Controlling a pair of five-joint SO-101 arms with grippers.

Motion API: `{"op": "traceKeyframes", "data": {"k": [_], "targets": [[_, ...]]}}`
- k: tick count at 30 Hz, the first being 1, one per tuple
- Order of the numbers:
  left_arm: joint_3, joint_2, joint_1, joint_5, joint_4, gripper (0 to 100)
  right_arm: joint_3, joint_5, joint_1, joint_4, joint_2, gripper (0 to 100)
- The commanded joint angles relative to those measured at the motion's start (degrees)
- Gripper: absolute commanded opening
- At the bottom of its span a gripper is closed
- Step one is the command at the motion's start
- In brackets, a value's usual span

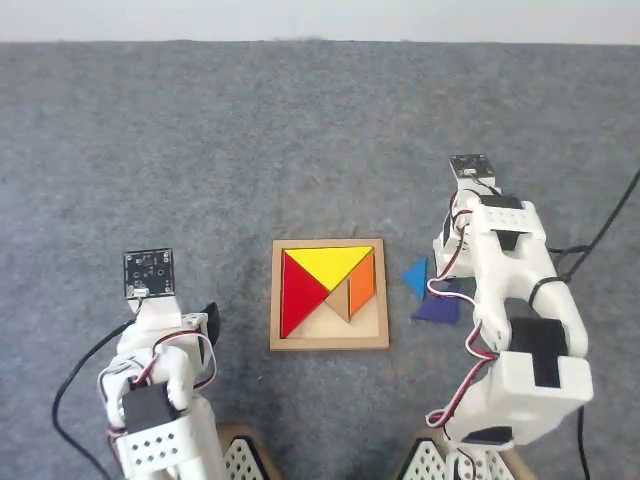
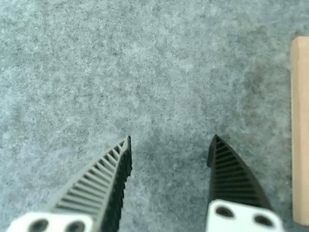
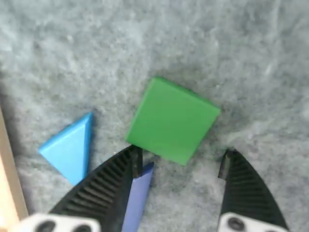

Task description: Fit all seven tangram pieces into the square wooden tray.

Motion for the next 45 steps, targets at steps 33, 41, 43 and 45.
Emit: {"op": "traceKeyframes", "data": {"k": [33,41,43,45], "targets": [[-0.5,-0.9,-0.3,0.5,0.3,24,-21.4,-28.7,1.2,7.8,14.4,10.2],[-0.5,-0.9,-0.3,0.5,0.3,24,-22.6,-24.3,0.6,13.0,5.2,1.6],[-0.5,-0.9,-0.3,0.5,0.3,24,-22.3,-21.5,-1.3,15.8,0.9,1.5],[-0.5,-0.9,-0.3,0.5,0.3,24,-21.6,-18.3,-5.0,19.2,-4.1,1.5]]}}
